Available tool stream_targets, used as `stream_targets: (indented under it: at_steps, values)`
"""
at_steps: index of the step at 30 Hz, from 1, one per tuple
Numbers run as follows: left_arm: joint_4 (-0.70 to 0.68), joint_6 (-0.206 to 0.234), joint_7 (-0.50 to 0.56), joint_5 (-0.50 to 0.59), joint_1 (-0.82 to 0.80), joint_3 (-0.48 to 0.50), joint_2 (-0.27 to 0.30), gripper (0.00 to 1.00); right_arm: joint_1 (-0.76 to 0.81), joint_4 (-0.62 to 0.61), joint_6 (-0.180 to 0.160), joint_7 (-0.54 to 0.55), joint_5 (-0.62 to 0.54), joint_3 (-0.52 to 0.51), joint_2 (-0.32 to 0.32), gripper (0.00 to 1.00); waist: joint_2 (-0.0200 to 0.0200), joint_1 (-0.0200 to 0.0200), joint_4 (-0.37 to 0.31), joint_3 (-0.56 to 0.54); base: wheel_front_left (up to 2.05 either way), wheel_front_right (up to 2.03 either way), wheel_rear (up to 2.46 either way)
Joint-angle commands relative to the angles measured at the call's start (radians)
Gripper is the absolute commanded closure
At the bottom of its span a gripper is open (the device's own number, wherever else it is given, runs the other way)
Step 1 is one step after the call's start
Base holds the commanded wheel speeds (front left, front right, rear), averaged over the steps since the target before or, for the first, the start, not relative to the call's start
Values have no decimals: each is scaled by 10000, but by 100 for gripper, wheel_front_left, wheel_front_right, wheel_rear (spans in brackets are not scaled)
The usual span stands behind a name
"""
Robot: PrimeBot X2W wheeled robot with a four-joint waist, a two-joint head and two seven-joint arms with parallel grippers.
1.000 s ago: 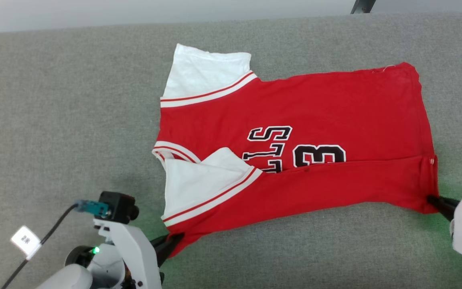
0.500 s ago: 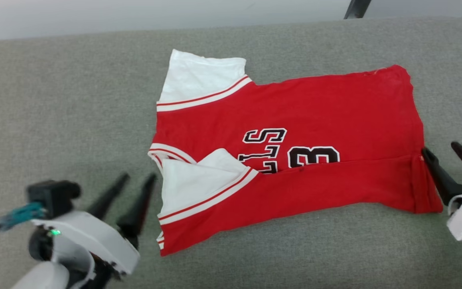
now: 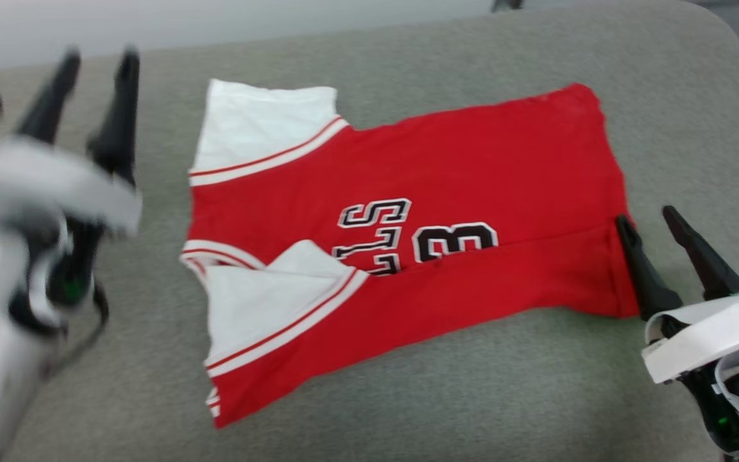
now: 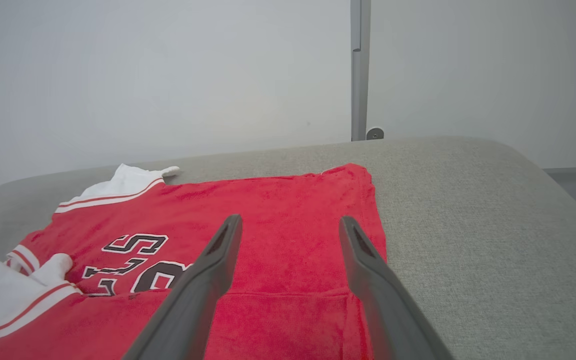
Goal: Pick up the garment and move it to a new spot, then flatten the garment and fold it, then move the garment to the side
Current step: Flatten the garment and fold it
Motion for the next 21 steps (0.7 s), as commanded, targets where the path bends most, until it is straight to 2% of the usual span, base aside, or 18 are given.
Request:
stream_targets:
  at_steps: [1,4,8,12,18,21]
  values:
    - [468,-206,239,101,-710,-138,-184,0,-145,58,-15,-140,-15,69,96,0,0,0,-544,355,0,0,0]
    - [1934,-648,798,386,-2329,-346,-205,0,-274,179,-14,-335,57,223,253,0,0,0,-973,668,0,0,0]
    - [4040,-1544,1681,846,-4133,-922,-282,0,-434,362,-15,-518,138,508,364,0,0,0,-1585,1072,0,0,0]
    - [6039,-2320,3080,932,-5291,-1502,-440,0,-603,473,-15,-704,252,809,362,0,0,0,-2016,1375,0,0,0]
    - [8515,-2833,6192,818,-6150,-2345,-471,0,-804,589,-15,-860,473,1136,378,0,0,0,-2430,1625,0,0,0]
    - [9178,-2973,7174,574,-6407,-2409,-475,0,-870,701,-15,-897,537,1244,338,0,0,0,-2525,1713,0,0,0]
